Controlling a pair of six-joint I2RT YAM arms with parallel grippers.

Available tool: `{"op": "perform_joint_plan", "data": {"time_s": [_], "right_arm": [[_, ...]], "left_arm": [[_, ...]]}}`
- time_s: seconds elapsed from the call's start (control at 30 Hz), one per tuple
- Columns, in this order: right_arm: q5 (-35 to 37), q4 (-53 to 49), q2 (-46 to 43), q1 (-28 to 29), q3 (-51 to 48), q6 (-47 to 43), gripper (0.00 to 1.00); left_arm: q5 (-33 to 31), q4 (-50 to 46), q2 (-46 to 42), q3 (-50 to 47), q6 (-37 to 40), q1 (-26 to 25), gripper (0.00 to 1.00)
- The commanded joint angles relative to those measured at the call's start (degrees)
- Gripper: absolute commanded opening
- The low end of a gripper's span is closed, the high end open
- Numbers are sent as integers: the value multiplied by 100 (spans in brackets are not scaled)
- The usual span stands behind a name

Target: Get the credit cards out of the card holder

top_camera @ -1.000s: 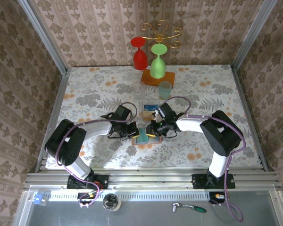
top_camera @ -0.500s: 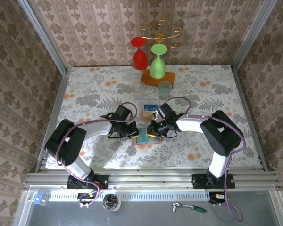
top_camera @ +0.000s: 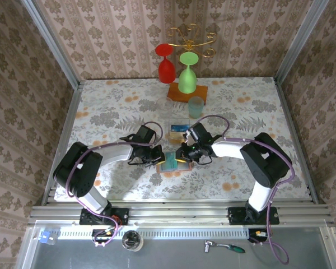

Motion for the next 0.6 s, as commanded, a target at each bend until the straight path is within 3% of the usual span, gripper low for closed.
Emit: {"op": "perform_joint_plan", "data": {"time_s": [0.0, 0.57], "right_arm": [[108, -91, -196, -55, -71, 17, 11], [587, -1420, -689, -170, 327, -528, 7]], "left_arm": [[-178, -417, 4, -57, 70, 54, 2], [-153, -459, -209, 78, 156, 72, 2]]}}
